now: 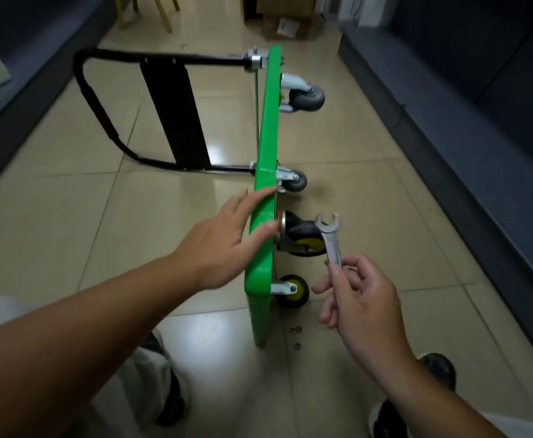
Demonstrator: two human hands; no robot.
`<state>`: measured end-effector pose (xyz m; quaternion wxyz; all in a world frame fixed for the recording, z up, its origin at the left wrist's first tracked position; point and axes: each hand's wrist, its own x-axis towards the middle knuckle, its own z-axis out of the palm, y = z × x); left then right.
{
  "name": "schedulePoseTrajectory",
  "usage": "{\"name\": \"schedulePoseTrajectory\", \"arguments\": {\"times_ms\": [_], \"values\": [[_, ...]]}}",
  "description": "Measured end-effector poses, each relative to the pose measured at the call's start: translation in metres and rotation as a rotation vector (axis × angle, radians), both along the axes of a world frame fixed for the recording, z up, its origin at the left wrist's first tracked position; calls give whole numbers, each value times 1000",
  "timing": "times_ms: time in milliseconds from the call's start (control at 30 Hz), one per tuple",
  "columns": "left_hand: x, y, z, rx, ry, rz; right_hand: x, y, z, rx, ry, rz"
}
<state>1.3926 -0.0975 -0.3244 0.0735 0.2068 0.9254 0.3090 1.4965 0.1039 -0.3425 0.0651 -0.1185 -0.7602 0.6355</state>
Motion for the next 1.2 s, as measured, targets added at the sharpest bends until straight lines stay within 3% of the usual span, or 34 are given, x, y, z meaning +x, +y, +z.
{"name": "schedulePoseTrajectory", "arguments": {"times_ms": [100, 233, 367, 600, 900, 1067, 1200], "values": [[-15, 11, -1, 110, -32, 41, 0, -19, -9, 101, 70, 32], [-20, 13, -4, 114, -2, 43, 5, -37, -30, 141, 41, 29], [-19, 12, -6, 129, -16, 36, 7, -39, -43, 43, -7, 36], [-16, 10, -6, 147, -18, 40, 9, -47, -38, -308, -58, 124], [-14, 14, -6, 86, 4, 28, -4, -36, -19, -310, -165, 291], [-14, 13, -5, 84, 9, 20, -26, -30, 26, -597, -331, 260], [-16, 14, -3, 60, 10, -2, -34, -29, 54, -767, -340, 269]]}}
